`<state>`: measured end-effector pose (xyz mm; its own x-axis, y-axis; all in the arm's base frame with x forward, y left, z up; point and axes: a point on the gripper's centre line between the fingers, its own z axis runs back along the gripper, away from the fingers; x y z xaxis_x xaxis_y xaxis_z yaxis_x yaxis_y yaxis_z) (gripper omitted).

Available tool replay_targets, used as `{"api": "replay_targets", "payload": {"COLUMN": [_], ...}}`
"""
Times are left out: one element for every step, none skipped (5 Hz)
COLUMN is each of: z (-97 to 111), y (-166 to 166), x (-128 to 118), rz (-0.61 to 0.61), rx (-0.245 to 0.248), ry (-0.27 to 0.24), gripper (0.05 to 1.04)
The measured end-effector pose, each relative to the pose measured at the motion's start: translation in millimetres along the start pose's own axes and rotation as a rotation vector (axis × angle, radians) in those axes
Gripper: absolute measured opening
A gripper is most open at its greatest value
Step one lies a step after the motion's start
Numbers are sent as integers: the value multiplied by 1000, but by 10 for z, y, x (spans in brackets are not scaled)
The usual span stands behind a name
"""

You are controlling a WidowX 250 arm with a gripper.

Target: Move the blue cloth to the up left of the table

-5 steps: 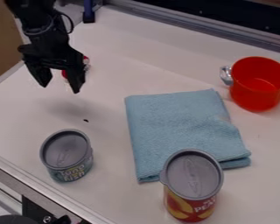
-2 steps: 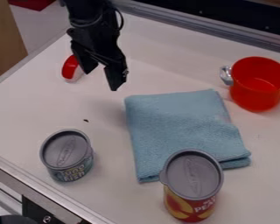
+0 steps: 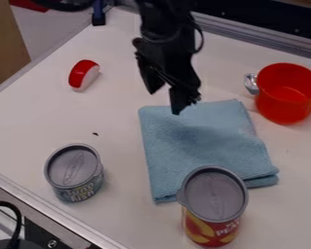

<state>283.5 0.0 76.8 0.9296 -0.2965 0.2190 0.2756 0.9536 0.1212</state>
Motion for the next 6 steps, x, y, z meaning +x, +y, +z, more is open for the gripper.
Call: {"api": "replay_targets", "payload": {"z": [-122, -207, -353, -485, -589, -615], "y": [-169, -281, -352, -443, -429, -413], "x": [21, 45, 9, -42, -66, -63], "rz": [-46, -22, -30, -36, -56, -74], "rx": [-40, -73, -87, -130, -148, -135], "ry": [56, 44, 72, 69, 58, 45], "gripper": [411, 185, 62, 53, 53, 52]}}
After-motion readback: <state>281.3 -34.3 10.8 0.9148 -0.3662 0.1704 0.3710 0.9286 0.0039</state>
